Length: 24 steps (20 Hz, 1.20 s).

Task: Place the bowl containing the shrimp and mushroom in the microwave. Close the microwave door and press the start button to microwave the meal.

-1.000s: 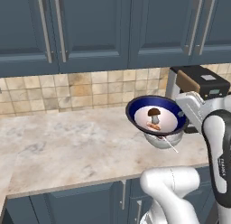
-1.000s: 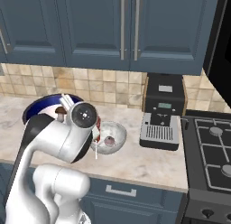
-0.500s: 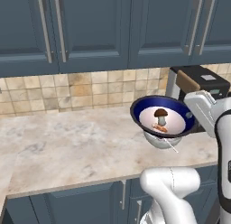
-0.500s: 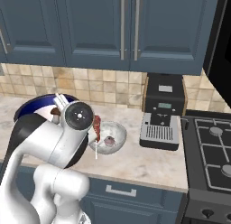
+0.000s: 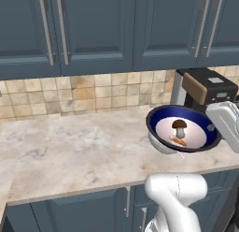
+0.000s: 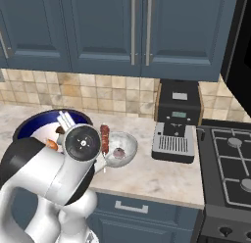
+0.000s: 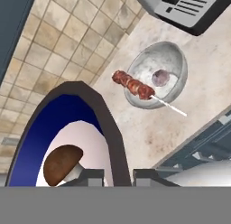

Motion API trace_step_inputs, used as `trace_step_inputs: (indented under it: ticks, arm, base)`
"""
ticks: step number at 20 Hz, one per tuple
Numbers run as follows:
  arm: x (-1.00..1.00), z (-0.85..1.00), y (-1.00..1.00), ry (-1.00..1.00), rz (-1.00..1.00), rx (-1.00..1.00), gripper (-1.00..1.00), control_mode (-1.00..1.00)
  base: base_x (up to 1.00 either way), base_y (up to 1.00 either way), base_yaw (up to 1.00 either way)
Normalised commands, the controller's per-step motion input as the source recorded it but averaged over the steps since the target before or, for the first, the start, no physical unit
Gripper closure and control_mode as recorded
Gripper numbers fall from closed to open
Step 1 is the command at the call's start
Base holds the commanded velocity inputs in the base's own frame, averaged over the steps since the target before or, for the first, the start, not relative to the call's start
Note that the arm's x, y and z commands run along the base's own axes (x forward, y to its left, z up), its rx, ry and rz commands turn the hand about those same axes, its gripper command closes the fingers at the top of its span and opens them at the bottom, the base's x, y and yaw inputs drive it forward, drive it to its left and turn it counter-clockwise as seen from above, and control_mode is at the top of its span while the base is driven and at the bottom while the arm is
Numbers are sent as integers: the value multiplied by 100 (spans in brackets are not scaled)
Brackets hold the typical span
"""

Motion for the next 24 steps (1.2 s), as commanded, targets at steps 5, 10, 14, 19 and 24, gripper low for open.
trace_step_inputs:
  ticks: [5,10,14,19,24]
  arm:
    - [-11,14,-4,0,-5,0,100,-100]
    - [24,11,0,8,-1,0,100,-100]
    - [13,0,0,9,0,0,100,-100]
    - [0,0,0,3,0,0,100,100]
    - [0,0,0,0,0,0,100,100]
  base:
    - [0,0,0]
    - [0,0,0]
    - [0,0,0]
    - [-13,-8,-2]
    - [-92,-31,-7]
